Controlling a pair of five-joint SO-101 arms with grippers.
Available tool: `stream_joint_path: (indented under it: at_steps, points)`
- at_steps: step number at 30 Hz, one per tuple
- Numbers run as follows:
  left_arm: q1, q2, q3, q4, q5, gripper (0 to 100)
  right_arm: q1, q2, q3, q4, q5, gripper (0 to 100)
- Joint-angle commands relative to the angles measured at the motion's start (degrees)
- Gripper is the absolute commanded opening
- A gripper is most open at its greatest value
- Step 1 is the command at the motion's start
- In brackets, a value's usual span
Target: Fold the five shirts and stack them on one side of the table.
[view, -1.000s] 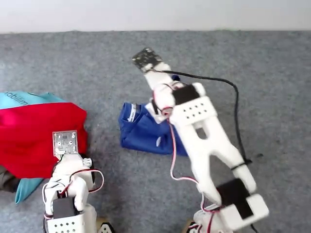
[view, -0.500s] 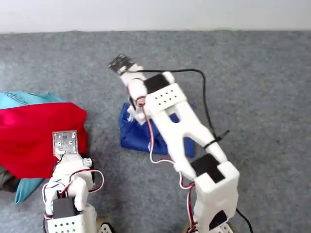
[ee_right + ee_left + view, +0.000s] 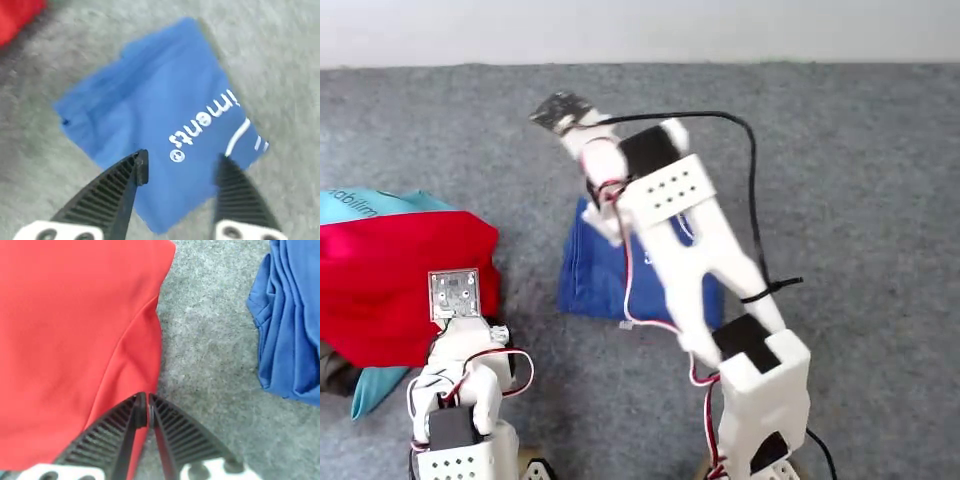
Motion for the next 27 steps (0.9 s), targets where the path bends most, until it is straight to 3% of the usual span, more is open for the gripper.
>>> stream_joint_path:
  at_steps: [1, 9, 15, 18, 22, 27]
  points:
    - [-0.26, -0.18, -0.40, -0.70, 0.35, 1, 3.21, -0.22, 3.52, 2.51, 4.40, 3.2]
    - [-0.26, -0.18, -0.40, -0.70, 0.35, 1, -4.00, 2.59, 13.27, -0.57, 4.04, 0.9]
    - [-0.26, -0.18, -0.40, -0.70, 0.35, 1, -7.78, 11.21, 13.19, -11.30, -7.21, 0.9]
    - [-0.26, -0.18, -0.40, -0.70, 0.35, 1, -10.15, 13.49, 12.84, -13.05, -7.74, 0.9]
    - [-0.26, -0.18, -0.40, -0.70, 0.35, 1, -10.68, 12.79, 9.93, -10.24, -7.91, 0.9]
    - [-0.26, -0.18, -0.40, -0.70, 0.35, 1, -6.46, 7.34, 5.80, -1.89, -8.53, 0.9]
